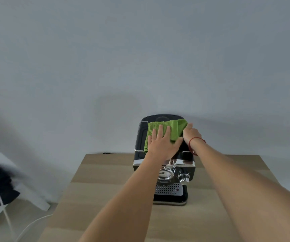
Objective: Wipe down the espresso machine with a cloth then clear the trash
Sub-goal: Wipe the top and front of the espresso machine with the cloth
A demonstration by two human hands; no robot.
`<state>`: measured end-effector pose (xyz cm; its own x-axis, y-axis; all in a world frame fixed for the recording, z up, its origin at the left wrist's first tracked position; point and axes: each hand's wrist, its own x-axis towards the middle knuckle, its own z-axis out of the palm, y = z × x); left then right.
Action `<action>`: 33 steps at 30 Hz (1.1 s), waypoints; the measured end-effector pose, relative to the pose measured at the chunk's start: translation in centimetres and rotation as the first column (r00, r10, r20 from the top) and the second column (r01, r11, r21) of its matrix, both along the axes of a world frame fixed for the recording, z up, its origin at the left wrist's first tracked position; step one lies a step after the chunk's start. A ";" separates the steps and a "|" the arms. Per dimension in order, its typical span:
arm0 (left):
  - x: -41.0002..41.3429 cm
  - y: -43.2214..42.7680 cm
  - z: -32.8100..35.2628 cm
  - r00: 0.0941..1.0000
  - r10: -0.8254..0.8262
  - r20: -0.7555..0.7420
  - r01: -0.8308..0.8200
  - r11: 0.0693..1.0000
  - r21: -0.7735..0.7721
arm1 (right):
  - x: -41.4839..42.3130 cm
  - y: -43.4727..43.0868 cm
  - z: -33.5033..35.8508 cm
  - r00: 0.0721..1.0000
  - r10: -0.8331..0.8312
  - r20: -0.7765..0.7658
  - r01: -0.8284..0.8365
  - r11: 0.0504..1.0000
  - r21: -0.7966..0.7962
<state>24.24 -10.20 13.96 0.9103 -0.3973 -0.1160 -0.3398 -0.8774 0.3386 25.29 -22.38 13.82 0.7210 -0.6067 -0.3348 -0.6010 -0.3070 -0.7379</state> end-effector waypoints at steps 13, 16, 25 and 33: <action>8.4 -2.3 0.0 1.000 0.014 0.019 -0.014 1.000 -0.010 | 0.3 -0.5 -1.4 1.000 0.009 0.019 -0.008 0.999 -0.034; 10.2 -2.9 -0.4 0.998 0.009 0.055 -0.008 1.000 -0.021 | 1.3 -0.9 -1.9 1.000 0.001 0.009 0.000 0.996 -0.088; 4.3 -0.8 -0.6 0.996 -0.008 0.085 0.014 0.998 -0.069 | 0.2 -0.2 -0.1 1.000 0.003 0.003 -0.003 0.997 -0.078; -4.1 2.0 -0.3 0.999 -0.045 0.027 0.047 0.996 -0.072 | -5.6 2.7 1.8 0.996 0.087 -0.001 -0.087 0.996 -0.020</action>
